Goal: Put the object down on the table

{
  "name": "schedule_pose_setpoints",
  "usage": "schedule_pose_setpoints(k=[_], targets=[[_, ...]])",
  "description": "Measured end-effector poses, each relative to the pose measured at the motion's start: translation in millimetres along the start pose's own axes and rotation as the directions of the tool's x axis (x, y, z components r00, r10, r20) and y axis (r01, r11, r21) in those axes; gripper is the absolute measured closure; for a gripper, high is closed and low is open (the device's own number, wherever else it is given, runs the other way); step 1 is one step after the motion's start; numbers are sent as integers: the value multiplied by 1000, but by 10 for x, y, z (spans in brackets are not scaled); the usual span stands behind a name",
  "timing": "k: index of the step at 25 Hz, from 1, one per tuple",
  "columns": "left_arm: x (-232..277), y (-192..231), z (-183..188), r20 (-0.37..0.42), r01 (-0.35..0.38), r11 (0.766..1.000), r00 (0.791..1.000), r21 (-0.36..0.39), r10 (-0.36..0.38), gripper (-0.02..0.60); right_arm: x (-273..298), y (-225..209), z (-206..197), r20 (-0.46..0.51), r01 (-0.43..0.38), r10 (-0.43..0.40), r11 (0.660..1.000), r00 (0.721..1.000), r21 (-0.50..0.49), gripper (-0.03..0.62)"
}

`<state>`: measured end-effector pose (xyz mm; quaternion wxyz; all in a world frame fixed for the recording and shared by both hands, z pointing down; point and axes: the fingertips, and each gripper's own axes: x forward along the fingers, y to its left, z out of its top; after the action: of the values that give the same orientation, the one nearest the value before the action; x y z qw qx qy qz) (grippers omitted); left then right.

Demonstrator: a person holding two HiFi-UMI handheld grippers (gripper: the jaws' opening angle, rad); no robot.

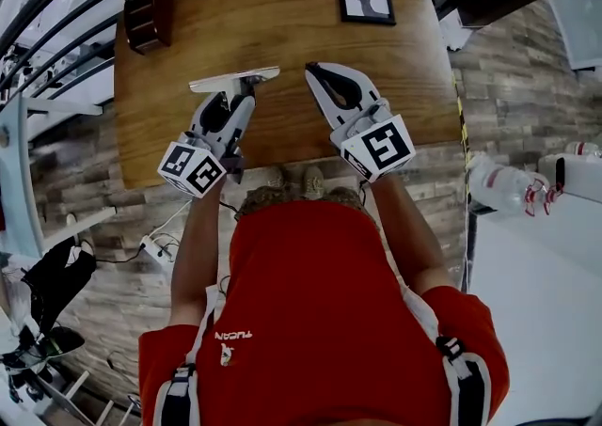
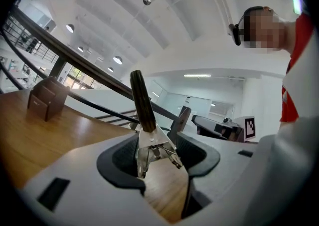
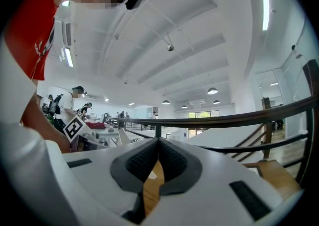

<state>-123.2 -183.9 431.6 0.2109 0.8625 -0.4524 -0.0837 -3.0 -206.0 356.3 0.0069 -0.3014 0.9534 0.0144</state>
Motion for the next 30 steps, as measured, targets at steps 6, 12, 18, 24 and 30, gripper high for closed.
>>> schedule_pose_setpoints(k=[6,12,18,24,30], targets=[[151,277,-273,-118,3,995,993,-99,-15,359,179,76,-192,-44,5,-4,1000,999,12,569],[261,515,-572,-228,-18,981,973,-196,-28,359,266,130,-307,-76,15,-14,1000,997,17,569],[325,691,-831,-344,-75,956,939,-284,-29,359,292,141,-359,-99,26,-24,999,995,18,569],[355,777,-984,-425,-120,937,905,-329,-33,356,271,113,-394,-106,42,-39,999,994,26,569],[427,843,-922,-401,-161,912,916,-376,-4,354,203,89,-426,-116,54,-50,998,992,31,569]])
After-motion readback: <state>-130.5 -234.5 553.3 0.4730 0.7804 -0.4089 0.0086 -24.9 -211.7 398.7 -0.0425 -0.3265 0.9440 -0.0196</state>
